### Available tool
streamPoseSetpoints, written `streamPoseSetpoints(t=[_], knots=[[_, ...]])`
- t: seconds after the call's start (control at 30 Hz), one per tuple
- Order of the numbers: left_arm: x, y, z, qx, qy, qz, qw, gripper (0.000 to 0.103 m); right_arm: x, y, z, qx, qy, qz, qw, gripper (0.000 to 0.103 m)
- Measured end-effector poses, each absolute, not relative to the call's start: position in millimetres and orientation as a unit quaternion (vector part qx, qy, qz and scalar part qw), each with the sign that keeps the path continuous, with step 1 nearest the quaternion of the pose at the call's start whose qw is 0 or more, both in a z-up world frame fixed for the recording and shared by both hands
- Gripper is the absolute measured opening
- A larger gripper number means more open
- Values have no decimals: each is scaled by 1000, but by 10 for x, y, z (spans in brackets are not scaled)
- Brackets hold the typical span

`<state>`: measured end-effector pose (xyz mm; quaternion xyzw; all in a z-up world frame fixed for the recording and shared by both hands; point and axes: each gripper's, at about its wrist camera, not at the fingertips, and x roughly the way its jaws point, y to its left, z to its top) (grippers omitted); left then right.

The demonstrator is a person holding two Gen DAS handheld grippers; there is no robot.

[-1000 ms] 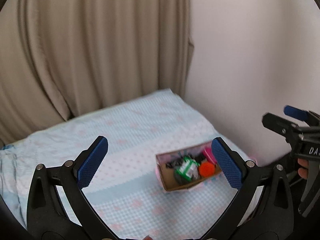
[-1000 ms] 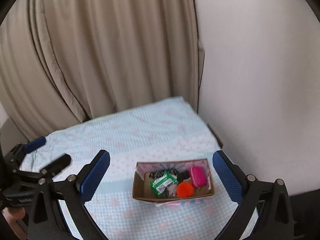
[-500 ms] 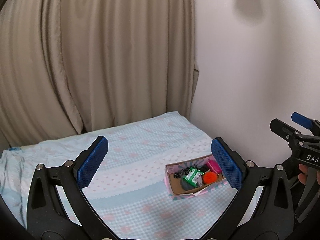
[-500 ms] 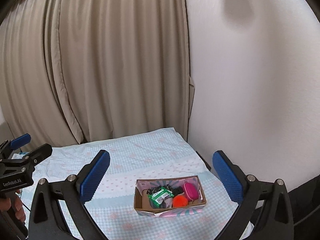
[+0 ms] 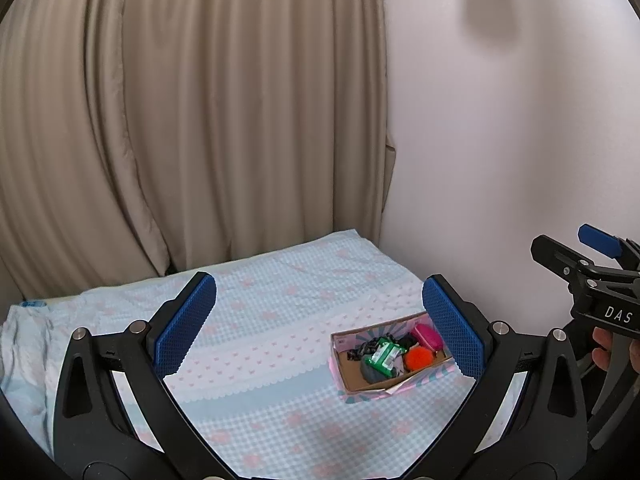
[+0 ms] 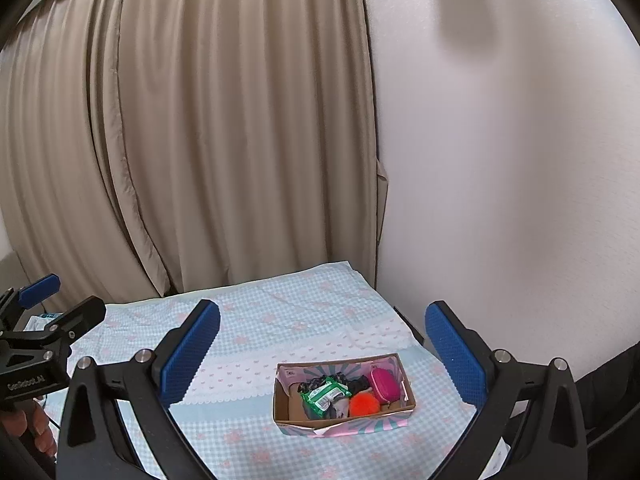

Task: Organize soft objects

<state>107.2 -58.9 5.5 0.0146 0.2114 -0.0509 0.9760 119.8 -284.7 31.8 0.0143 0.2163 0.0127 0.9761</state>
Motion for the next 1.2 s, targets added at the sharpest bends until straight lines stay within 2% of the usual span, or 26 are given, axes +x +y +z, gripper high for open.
streamPoseSetpoints(t=[1.2], knots=[[1163, -649, 43, 17, 206, -30, 978, 103, 1300, -2831, 261, 13, 212, 2, 977, 102]])
